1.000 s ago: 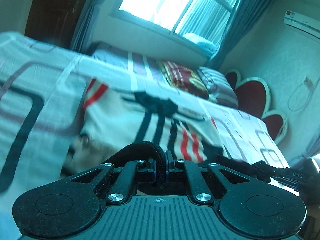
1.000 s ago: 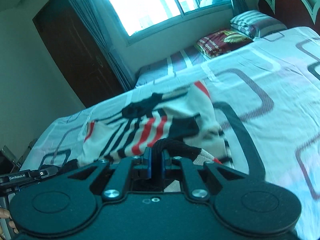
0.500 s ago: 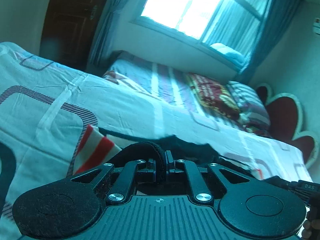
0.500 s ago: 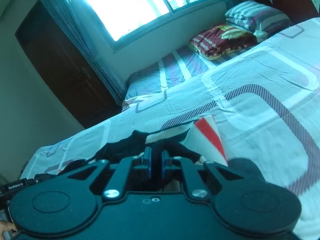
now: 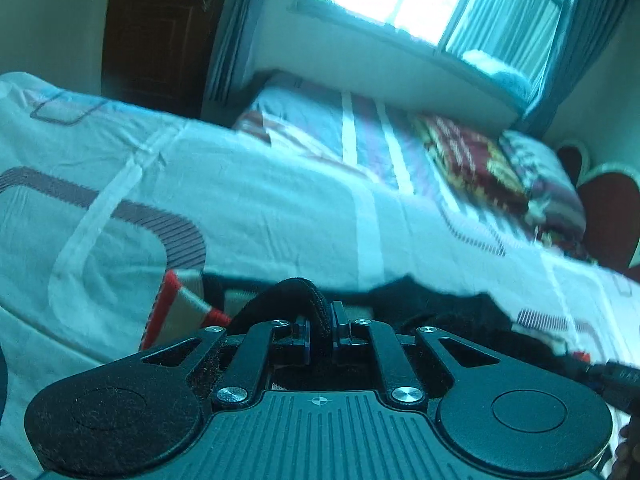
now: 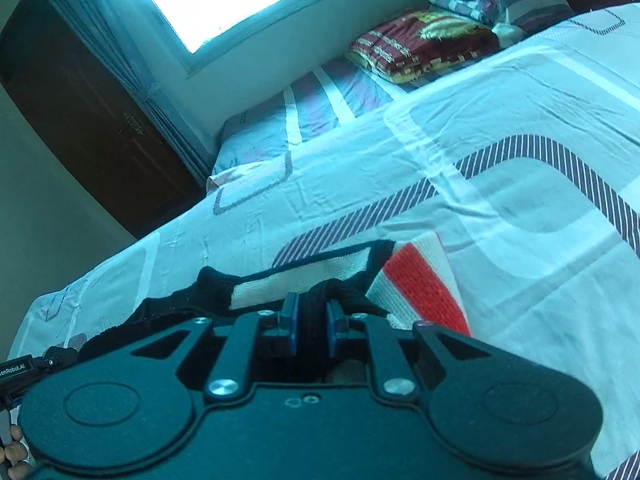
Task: Fold small clothes
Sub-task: 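Lift the hem with both grippers and fold it over toward the collar, then open both grippers and release the folded hem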
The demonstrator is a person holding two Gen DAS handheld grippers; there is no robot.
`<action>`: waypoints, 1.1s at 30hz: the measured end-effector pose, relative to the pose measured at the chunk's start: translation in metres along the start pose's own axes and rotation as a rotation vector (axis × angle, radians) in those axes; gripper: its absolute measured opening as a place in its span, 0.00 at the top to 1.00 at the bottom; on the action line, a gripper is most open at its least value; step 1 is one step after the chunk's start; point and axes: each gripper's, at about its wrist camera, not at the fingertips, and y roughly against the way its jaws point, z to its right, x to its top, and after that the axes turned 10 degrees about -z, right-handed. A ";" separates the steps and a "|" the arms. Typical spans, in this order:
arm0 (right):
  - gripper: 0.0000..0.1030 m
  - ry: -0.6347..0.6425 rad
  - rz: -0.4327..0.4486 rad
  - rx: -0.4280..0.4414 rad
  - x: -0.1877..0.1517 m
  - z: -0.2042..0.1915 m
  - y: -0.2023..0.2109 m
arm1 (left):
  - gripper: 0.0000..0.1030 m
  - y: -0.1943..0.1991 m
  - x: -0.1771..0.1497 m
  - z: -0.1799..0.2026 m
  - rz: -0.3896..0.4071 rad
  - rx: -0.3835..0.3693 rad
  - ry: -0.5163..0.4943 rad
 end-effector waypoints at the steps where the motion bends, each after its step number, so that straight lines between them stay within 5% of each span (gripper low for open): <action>1: 0.76 0.001 0.008 0.003 0.004 0.001 0.001 | 0.88 0.001 0.000 -0.003 -0.009 -0.006 0.002; 3: 0.65 -0.005 0.040 0.012 0.006 0.002 0.008 | 0.58 0.005 0.000 -0.011 -0.003 -0.011 0.022; 4: 0.56 -0.014 0.054 0.016 0.010 0.004 0.009 | 0.22 0.008 0.001 -0.015 0.013 0.005 0.038; 5: 0.52 -0.010 0.062 0.003 0.011 0.003 0.010 | 0.07 0.015 0.001 -0.018 0.057 0.039 0.051; 7: 0.46 0.030 0.057 -0.042 0.011 -0.002 0.010 | 0.07 0.026 0.001 -0.021 0.123 0.058 0.032; 9: 0.48 0.047 0.072 -0.070 0.008 -0.003 0.014 | 0.07 0.028 0.002 -0.025 0.106 0.054 0.024; 13: 0.49 0.087 0.219 -0.244 0.003 -0.011 0.035 | 0.07 0.035 -0.010 -0.026 0.104 0.053 -0.026; 15: 0.54 0.148 0.243 -0.213 -0.001 -0.018 0.042 | 0.07 0.036 -0.019 -0.021 0.098 0.041 -0.071; 19: 0.57 0.299 0.142 -0.144 -0.014 -0.042 0.025 | 0.08 0.027 -0.039 -0.011 0.055 0.098 -0.120; 23: 0.55 0.338 0.003 -0.237 -0.022 -0.038 -0.008 | 0.08 0.017 -0.063 -0.026 -0.023 0.167 -0.081; 26: 0.56 0.475 0.017 -0.317 -0.040 -0.048 -0.012 | 0.08 0.025 -0.088 -0.031 0.009 0.161 -0.103; 33: 0.56 0.457 0.015 -0.297 -0.052 -0.042 0.002 | 0.08 0.046 -0.110 -0.039 0.000 0.134 -0.072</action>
